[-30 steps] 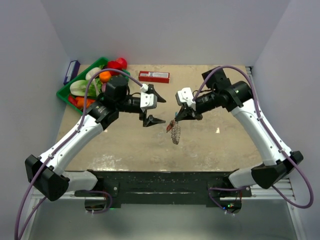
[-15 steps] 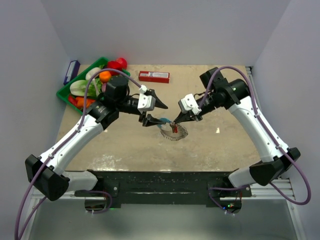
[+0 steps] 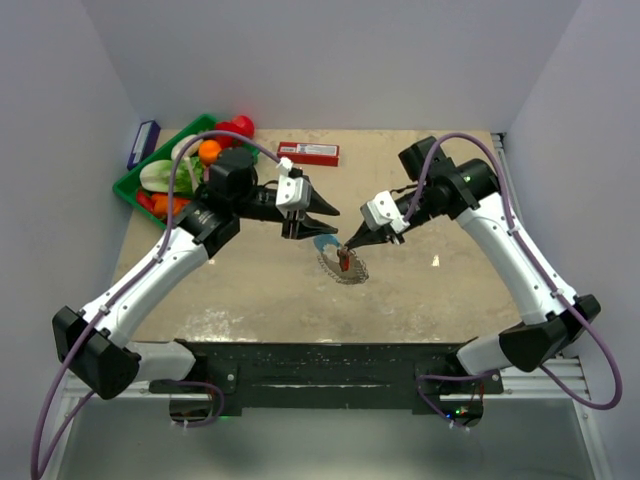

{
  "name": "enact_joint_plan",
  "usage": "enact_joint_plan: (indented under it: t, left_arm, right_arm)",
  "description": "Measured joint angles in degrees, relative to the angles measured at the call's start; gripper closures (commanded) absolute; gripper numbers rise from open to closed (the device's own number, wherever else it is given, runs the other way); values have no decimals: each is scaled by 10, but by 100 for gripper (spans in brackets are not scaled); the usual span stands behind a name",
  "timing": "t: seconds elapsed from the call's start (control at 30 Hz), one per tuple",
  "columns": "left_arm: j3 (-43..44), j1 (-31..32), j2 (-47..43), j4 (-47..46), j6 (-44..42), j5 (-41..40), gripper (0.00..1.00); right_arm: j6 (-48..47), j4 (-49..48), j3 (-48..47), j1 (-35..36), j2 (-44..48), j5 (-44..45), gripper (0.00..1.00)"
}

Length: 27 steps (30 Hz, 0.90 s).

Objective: Remove the keys from the keyring

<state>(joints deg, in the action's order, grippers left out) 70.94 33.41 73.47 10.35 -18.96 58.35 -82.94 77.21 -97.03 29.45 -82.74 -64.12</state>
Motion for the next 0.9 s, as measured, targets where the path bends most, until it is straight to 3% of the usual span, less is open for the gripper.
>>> enact_joint_plan:
  t: [0.2, 0.5, 0.67, 0.9]
  left_arm:
    - [0, 7, 6, -2, 4, 7, 64]
    - [0, 23, 6, 14, -11, 16, 76]
    - [-1, 23, 4, 17, -27, 13, 76]
    - [-4, 24, 3, 15, -43, 3, 53]
  right_arm:
    - [27, -26, 27, 0, 1, 0, 100]
    - [191, -205, 101, -1, 64, 17, 100]
    - [232, -250, 104, -2, 87, 17, 100]
    - [224, -243, 104, -2, 89, 13, 100]
